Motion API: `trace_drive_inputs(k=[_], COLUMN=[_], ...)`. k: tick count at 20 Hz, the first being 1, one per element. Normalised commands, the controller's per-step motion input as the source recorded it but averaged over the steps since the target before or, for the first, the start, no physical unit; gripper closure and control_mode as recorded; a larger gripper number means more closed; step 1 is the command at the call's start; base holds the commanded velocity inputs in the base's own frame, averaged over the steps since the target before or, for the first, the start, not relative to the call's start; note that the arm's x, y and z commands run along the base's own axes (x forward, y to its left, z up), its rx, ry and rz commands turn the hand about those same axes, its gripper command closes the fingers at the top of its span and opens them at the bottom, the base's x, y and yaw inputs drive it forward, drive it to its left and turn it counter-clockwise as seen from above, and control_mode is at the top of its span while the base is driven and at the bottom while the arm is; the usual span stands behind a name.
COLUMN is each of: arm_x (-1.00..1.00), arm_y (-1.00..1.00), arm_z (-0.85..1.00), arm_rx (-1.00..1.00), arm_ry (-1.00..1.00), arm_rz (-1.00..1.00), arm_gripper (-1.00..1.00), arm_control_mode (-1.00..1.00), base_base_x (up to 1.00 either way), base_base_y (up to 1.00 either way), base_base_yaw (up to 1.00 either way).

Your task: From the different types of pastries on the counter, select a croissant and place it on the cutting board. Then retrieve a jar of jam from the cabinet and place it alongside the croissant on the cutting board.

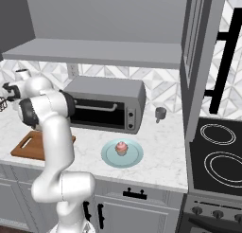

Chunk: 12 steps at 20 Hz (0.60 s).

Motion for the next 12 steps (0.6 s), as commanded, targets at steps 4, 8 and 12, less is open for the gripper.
trace_drive_inputs(k=[4, 8, 12], arm_x=[-0.84, -1.00, -0.93], arm_y=[-0.04, -0.40, -0.89], arm_z=[-0.02, 0.00, 0.00], arm_rx=[0.00, 0.00, 0.01], arm_ry=[0.00, 0.00, 0.00], arm_rz=[0.00, 0.00, -0.08], arm_gripper=[1.00, 1.00, 1.00], arm_control_mode=[-1.00, -1.00, -1.00], base_base_x=[0.00, 0.00, 0.00], base_base_y=[0.00, 0.00, 0.00], base_base_yaw=[0.00, 0.00, 0.00])
